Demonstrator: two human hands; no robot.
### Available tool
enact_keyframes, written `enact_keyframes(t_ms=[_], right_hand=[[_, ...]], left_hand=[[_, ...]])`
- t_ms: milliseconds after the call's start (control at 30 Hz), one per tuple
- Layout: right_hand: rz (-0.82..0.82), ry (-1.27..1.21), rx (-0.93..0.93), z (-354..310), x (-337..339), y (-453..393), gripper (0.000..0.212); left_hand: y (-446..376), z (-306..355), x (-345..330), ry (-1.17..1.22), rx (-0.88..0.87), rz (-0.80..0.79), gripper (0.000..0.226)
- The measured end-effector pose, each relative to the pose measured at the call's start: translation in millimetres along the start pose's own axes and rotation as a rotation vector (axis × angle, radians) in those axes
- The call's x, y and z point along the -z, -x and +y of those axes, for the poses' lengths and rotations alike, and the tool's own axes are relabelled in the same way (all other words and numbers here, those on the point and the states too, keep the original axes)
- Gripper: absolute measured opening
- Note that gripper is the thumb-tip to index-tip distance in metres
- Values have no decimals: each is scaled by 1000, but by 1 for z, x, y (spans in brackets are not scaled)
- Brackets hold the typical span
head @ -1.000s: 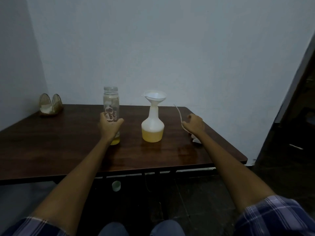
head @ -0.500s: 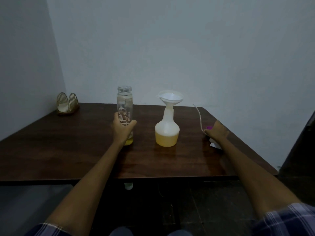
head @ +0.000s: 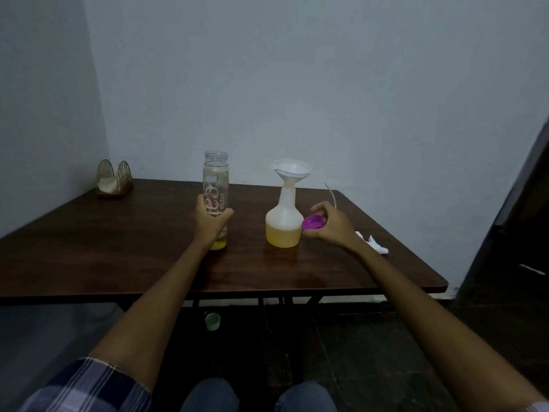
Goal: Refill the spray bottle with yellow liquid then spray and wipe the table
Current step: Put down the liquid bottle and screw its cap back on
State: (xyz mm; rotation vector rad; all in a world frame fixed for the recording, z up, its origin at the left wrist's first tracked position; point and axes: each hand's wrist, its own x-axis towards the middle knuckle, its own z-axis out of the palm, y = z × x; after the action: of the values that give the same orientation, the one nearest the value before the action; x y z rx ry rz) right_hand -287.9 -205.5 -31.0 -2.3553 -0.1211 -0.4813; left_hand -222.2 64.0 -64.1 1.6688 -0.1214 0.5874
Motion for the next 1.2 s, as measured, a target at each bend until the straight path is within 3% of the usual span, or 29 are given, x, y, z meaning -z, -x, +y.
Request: enact_keyframes(t_ms=[167, 333, 500, 600, 733, 867, 967, 1100, 1200], right_hand=[[-170, 67, 205, -71, -26, 4, 57], [-28, 62, 384, -152, -56, -21, 61], [10, -30, 372, -198, -72, -53, 70], [-48, -32, 405, -213, -68, -73, 63], [-259, 262, 434, -234, -67, -97, 55], [-480, 373, 358, -255, -66, -118, 46], [-536, 419, 321, -264, -64, -130, 43], [-541, 450, 304, -268, -66, -136, 41], [-541, 459, 321, -269, -68, -136, 41]], left_hand=[[6, 3, 28, 4, 63, -56, 43], [5, 7, 46, -26, 97, -157, 50], [-10, 8, 53, -161, 168, -224, 61], [-22, 8, 54, -244, 171, -258, 65], [-37, 3, 51, -293, 163, -293, 64], [-53, -2, 51, -340, 169, -316, 63], [-60, -4, 49, -371, 169, -335, 64], [-61, 3, 47, -343, 148, -336, 66], [-66, 21, 52, -166, 102, -333, 72]])
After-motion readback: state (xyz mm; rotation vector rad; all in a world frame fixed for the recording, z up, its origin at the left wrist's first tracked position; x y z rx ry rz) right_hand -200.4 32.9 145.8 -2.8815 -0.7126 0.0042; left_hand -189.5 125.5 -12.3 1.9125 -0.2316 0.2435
